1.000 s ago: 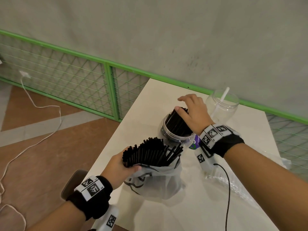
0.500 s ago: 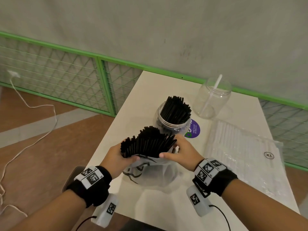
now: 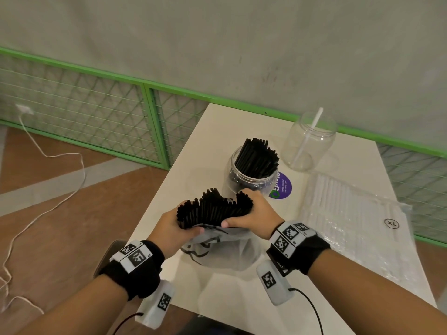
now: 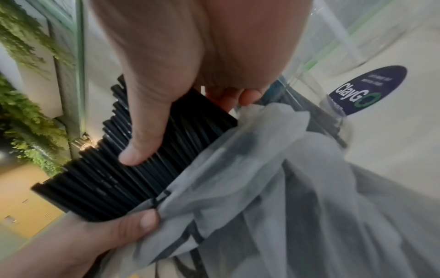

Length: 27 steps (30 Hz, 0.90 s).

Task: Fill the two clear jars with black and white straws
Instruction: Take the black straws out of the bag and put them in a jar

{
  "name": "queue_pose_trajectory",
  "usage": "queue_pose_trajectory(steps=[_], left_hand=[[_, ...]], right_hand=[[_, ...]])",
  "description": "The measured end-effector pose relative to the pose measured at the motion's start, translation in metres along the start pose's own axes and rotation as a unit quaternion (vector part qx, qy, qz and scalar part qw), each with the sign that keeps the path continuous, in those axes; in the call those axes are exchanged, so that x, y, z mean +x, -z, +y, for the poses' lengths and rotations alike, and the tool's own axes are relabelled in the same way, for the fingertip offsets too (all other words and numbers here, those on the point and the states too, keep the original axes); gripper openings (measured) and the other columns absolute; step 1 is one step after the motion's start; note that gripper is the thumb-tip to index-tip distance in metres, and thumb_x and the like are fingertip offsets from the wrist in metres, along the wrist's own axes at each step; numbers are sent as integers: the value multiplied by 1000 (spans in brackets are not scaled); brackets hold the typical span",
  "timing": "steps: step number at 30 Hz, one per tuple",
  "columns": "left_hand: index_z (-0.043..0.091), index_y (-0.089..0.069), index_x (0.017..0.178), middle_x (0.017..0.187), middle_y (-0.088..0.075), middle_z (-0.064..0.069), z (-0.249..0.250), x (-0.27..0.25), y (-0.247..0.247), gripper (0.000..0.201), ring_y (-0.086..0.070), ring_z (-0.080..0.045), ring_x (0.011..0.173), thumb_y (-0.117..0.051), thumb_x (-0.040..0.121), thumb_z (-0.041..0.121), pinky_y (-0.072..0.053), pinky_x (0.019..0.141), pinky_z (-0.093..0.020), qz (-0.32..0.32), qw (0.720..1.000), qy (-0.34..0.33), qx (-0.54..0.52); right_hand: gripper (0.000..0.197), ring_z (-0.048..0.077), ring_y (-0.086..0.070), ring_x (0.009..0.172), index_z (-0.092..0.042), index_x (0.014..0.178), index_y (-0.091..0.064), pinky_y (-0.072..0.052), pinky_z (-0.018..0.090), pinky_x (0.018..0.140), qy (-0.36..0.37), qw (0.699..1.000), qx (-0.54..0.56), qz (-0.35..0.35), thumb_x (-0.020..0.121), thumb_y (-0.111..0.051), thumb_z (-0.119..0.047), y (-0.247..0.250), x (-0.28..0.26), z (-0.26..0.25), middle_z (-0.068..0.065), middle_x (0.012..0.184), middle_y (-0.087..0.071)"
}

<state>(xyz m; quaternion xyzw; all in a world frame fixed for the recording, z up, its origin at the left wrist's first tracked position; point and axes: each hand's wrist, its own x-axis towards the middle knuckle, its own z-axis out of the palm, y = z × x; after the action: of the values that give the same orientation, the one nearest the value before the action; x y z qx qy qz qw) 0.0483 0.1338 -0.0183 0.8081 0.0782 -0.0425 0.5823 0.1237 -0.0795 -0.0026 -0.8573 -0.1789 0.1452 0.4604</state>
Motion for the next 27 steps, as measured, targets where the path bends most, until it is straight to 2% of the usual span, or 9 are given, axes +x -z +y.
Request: queue_pose_trajectory(steps=[2, 5, 9, 13, 15, 16, 20, 23, 27], left_hand=[[22, -65, 92, 85, -69, 5, 1, -1, 0, 31, -61, 8, 76, -75, 73, 0, -45, 67, -11, -1, 1000, 1, -2], [26, -64, 91, 86, -68, 5, 2, -2, 0, 33, -60, 11, 75, -74, 74, 0, -44, 65, -6, 1, 1000, -1, -1], [31, -62, 91, 87, -67, 10, 4, 0, -1, 37, -59, 15, 77, -75, 74, 1, -42, 64, -2, 10, 1000, 0, -12], [33, -62, 87, 78, -69, 20, 5, 0, -1, 36, -59, 16, 75, -75, 75, 3, -42, 64, -3, 8, 1000, 3, -14], [33, -62, 87, 77, -68, 28, 4, -1, -2, 35, -59, 16, 76, -75, 75, 3, -41, 64, -2, 7, 1000, 1, -14], [33, -62, 88, 77, -69, 25, 4, -1, -2, 35, -59, 16, 76, -75, 75, 3, -42, 64, -3, 8, 1000, 2, -14], [31, -63, 88, 78, -70, 24, 3, -1, -1, 35, -60, 14, 76, -75, 74, 1, -42, 65, -3, 10, 1000, 2, -24], [30, -63, 87, 78, -70, 21, 2, -1, -1, 35, -61, 12, 76, -75, 74, 0, -43, 67, -6, 14, 1000, 5, -27], [27, -63, 85, 77, -68, 26, 2, 0, -2, 33, -60, 11, 72, -73, 74, -2, -42, 67, -11, 10, 999, 7, -31]], right_hand=[[46, 7, -43, 73, -35, 69, -48, -34, 18, 63, 9, 1000, 10, 12, 50, -88, -46, 3, -7, -4, -8, 75, -47], [40, 3, -43, 61, -20, 69, -47, -36, 16, 60, 12, 998, 67, 5, 64, -87, -26, 6, -13, -9, -10, 66, -48], [28, 8, -51, 64, -17, 74, -53, -44, 17, 66, 21, 996, 79, 22, 76, -78, -28, 12, -10, -18, -6, 67, -52], [25, 1, -48, 63, -6, 78, -55, -41, 10, 63, 21, 993, 103, 59, 82, -71, -25, 28, -11, -33, -6, 67, -51], [22, 2, -51, 66, -8, 79, -56, -43, 14, 68, 17, 991, 113, 62, 85, -68, -25, 36, -12, -40, -6, 70, -53], [19, 4, -54, 70, -11, 79, -56, -44, 17, 72, 18, 990, 126, 66, 87, -67, -24, 39, -12, -45, -5, 72, -56], [14, 22, -70, 85, -17, 80, -54, -53, 34, 81, 31, 960, 257, 104, 93, -57, -13, 60, -6, -69, 5, 77, -70], [15, 23, -66, 67, -19, 80, -53, -53, 37, 75, 93, 939, 298, 148, 94, -55, -14, 95, 2, -99, -1, 63, -61], [12, 16, -51, 55, -18, 83, -49, -48, 32, 63, 183, 886, 374, 202, 94, -52, -15, 146, 15, -130, -4, 57, -49]])
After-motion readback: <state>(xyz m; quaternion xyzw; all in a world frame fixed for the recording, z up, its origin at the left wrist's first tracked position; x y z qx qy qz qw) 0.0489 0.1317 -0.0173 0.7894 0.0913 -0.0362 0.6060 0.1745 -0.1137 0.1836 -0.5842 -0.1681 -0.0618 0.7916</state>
